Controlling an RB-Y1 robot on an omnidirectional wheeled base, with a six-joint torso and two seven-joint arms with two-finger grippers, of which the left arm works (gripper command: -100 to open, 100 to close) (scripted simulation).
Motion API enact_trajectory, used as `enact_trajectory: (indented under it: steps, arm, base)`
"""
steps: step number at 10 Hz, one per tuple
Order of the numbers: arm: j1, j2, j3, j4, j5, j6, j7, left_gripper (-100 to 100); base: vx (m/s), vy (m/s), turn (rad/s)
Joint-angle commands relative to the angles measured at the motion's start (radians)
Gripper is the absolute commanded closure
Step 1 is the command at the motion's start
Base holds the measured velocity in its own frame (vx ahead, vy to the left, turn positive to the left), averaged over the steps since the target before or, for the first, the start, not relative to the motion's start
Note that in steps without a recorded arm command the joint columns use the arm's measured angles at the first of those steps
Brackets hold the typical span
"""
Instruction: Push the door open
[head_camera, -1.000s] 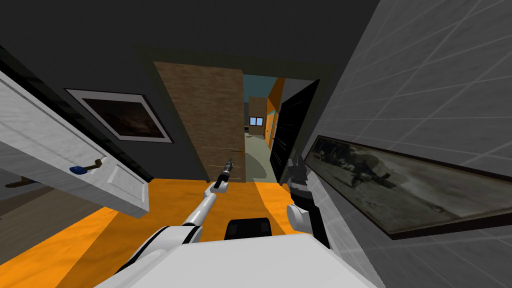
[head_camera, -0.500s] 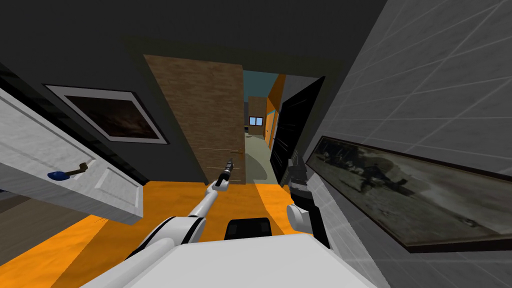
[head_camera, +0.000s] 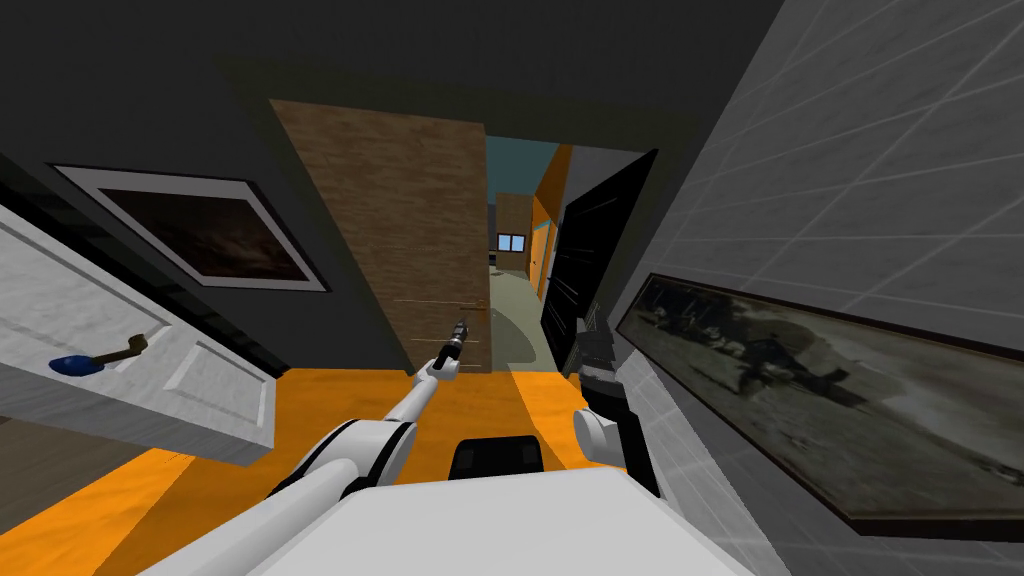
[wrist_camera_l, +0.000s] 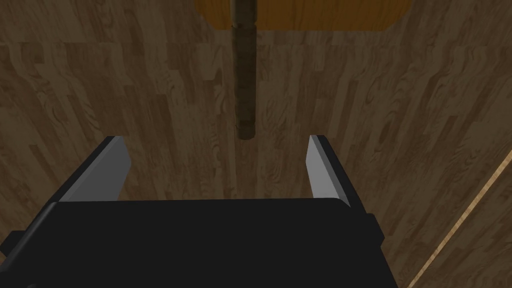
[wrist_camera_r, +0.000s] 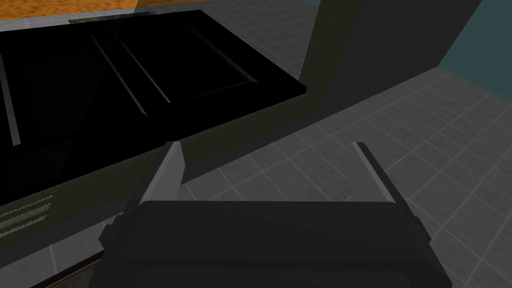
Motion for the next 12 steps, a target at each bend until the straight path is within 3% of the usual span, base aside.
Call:
enact_trajectory:
  steps: [1,4,12]
  arm:
    - [-0.02,-0.001,0.003,0.033,0.001,-0.003,0.003,-100]
    - [-0.024,0.0,0.006,0.04,0.002,-0.002,0.002,-100]
    - [-0.027,0.004,0.018,0.046,0.007,0.001,-0.003,-100]
  base:
    - [0.097,0.032,-0.016]
    - [0.073,0.01,-0.013]
    - [0.188,-0.003,-0.022]
